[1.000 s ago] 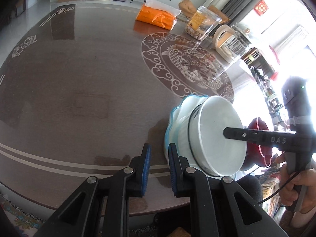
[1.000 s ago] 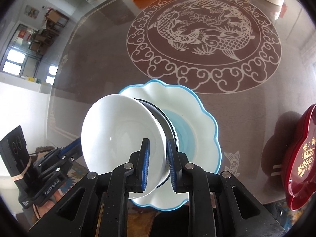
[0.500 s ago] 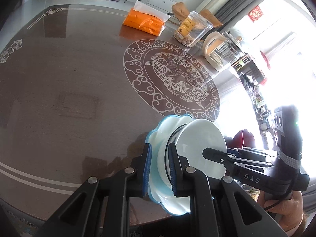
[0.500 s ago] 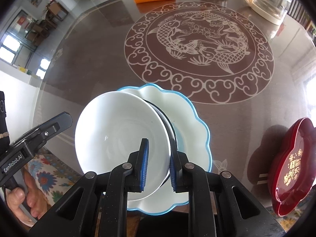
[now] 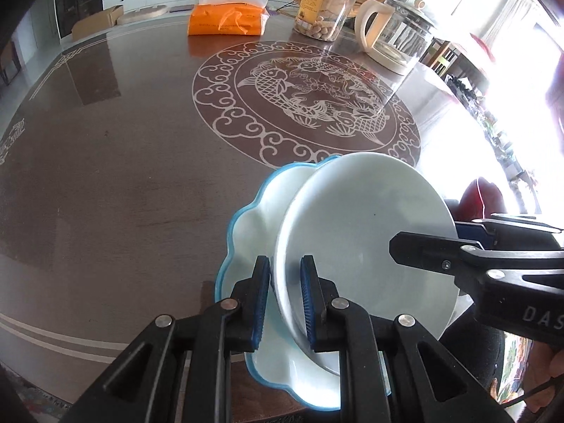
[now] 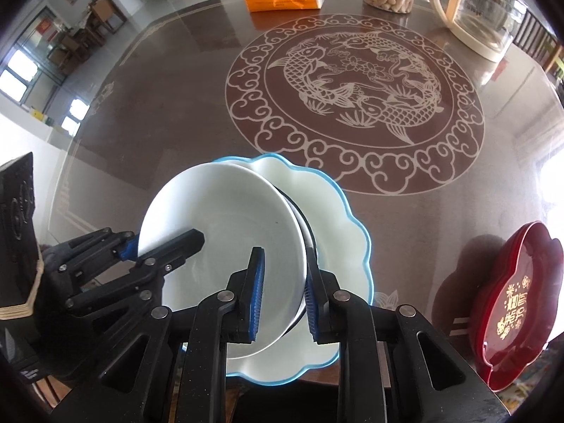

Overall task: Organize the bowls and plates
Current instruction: 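Lower the white lettered bowl into the black-rimmed bowl and open the right gripper, then withdraw the right gripper and move it to the nested bowl stack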

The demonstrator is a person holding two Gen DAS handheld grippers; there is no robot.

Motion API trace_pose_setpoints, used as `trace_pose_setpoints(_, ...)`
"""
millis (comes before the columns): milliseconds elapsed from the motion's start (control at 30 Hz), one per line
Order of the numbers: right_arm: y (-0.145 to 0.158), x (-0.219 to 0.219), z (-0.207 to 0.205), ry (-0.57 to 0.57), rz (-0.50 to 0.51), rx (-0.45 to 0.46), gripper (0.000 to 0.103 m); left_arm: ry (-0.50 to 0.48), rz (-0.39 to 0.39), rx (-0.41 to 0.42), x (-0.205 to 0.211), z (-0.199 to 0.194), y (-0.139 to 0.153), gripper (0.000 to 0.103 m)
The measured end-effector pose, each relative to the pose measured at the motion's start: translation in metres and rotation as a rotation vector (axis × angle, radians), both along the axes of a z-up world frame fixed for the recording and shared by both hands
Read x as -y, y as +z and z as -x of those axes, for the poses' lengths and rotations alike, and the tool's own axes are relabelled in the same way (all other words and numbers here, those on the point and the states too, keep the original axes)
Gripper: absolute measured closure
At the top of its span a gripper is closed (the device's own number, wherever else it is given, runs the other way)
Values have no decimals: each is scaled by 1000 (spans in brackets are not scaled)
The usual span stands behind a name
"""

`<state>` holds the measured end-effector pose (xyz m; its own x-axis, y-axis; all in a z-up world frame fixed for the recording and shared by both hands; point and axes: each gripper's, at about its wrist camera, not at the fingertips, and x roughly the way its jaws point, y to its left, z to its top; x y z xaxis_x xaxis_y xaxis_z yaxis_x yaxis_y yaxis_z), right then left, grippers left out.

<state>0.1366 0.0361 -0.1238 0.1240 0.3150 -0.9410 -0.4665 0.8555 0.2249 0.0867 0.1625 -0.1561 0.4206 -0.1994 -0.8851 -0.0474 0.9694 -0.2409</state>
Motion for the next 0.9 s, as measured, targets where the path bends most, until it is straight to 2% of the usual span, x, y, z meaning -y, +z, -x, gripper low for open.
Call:
trace_pose_setpoints(67, 1, -3, 2, 19, -3, -1, 67, -11, -34, 10, 7, -1, 0, 85)
trace_pose_setpoints(100, 2, -5, 3, 26, -5, -5, 59, -16, -46, 12, 10, -1, 0, 85)
trace_pose_setpoints(133, 2, -6, 3, 25, -27, -24, 46, -17, -53, 14, 11, -2, 1, 84)
trace_pose_setpoints(200, 1, -1, -2, -16, -99, -86, 34, -18, -56, 14, 11, -4, 1, 84)
trace_pose_setpoints(333, -2, 24, -19, -144, -254, -237, 34, -30, -72, 12, 12, -6, -1, 84)
trace_pose_setpoints(400, -3, 32, -23, -177, -301, -285, 34, -40, -84, -8, 15, -8, -5, 84)
trace_pose_setpoints(533, 2, 35, -25, -170, -255, -254, 32, -46, -78, -24, 16, -6, -12, 84)
trace_pose_setpoints(667, -3, 35, -25, -163, -264, -277, 32, -46, -65, -28, 15, -7, -12, 84)
trace_pose_setpoints(767, 4, 41, -23, -170, -251, -211, 32, -35, -15, -5, 7, -5, -4, 84)
trace_pose_setpoints(900, 44, 55, -2, -152, -186, 45, 32, 7, 76, 125, -16, 8, 32, 84)
